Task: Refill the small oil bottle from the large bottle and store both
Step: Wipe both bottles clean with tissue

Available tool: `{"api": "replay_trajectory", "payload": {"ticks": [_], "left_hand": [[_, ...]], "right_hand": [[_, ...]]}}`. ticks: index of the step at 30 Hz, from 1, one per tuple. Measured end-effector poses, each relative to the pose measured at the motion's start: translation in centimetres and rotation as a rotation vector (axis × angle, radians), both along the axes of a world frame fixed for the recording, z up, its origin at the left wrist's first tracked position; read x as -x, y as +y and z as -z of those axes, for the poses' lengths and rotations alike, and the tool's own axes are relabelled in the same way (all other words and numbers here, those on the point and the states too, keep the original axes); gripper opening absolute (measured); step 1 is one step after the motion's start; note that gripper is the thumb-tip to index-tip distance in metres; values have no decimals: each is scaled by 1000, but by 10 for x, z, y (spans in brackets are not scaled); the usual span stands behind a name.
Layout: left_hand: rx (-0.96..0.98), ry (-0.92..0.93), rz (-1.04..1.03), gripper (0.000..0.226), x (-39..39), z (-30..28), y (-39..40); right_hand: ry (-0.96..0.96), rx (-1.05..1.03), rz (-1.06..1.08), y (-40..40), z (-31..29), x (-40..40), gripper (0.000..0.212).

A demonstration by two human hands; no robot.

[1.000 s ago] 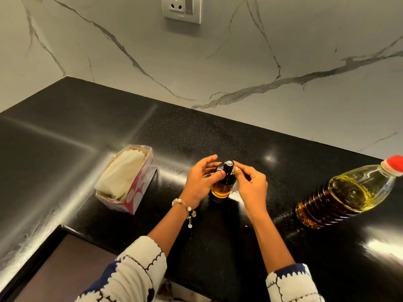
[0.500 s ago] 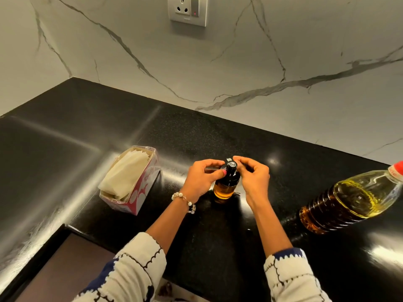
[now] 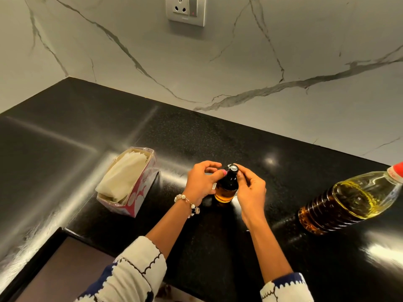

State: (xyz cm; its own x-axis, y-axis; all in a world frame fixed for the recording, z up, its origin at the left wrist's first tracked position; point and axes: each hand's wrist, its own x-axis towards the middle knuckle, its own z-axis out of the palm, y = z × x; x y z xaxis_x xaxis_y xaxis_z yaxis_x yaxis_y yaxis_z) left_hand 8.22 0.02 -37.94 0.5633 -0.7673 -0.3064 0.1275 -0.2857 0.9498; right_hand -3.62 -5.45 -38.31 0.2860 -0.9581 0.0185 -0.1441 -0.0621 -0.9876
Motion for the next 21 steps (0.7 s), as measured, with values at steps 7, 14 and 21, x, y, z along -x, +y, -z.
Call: {"api": "replay_trajectory", "payload": {"ticks": [7,14,21], "left_hand": [[-13,106,-91,32,18,-13,4],[78,-48,-43,51,26,-8,8],[8,-228,70,50,13,-11,5]], "right_hand": [[79,-61,-195,-24,-6,15,24],[217,177,0,-2,-10,16,24],[43,-45,-379,-29,-17,13,32]]}}
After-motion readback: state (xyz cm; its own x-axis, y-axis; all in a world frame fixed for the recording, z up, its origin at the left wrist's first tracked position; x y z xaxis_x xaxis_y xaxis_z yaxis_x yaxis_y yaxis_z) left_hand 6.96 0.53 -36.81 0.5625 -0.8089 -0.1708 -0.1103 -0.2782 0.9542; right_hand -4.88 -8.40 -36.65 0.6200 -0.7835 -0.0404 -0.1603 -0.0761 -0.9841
